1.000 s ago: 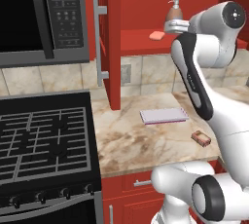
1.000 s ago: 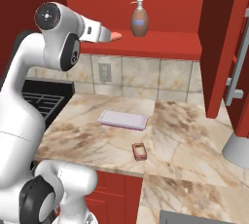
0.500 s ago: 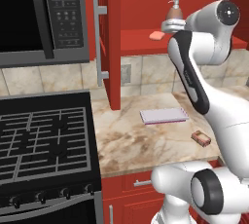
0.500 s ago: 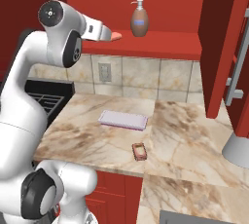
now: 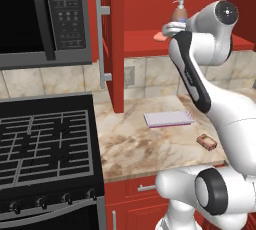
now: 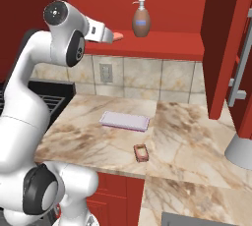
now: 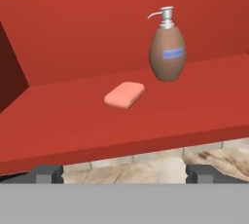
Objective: Pick the bar soap and bar soap from the cabinet and place them on the counter.
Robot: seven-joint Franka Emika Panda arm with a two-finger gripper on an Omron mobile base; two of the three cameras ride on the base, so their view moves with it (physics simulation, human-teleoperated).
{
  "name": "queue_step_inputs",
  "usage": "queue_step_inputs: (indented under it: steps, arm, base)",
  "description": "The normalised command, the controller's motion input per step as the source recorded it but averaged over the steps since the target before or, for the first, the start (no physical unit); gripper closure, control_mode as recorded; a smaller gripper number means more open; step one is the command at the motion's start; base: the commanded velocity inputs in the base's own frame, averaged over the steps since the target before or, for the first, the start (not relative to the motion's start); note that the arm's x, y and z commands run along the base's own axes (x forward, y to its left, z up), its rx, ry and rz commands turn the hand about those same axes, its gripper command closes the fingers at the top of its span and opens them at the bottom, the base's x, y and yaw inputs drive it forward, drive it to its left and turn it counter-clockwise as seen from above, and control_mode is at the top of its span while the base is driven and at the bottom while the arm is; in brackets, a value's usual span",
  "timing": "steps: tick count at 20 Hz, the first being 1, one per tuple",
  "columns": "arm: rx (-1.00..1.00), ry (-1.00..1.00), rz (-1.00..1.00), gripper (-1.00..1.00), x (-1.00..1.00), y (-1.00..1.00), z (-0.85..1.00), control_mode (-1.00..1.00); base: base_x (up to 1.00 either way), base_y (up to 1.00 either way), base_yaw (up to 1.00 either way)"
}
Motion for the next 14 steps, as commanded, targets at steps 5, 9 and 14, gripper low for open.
queue_step_inputs:
  steps: [5,9,14]
  arm:
    - [0.0,0.03,0.0,-1.0,0.19,0.1,-0.03,-1.0]
    - [0.0,0.03,0.0,-1.0,0.21,0.08,-0.01,-1.0]
    - [0.0,0.02,0.0,-1.0,0.18,0.02,-0.03,-1.0]
  base:
    - [0.0,0.0,0.0]
    - [0.0,0.0,0.0]
    - [0.0,0.0,0.0]
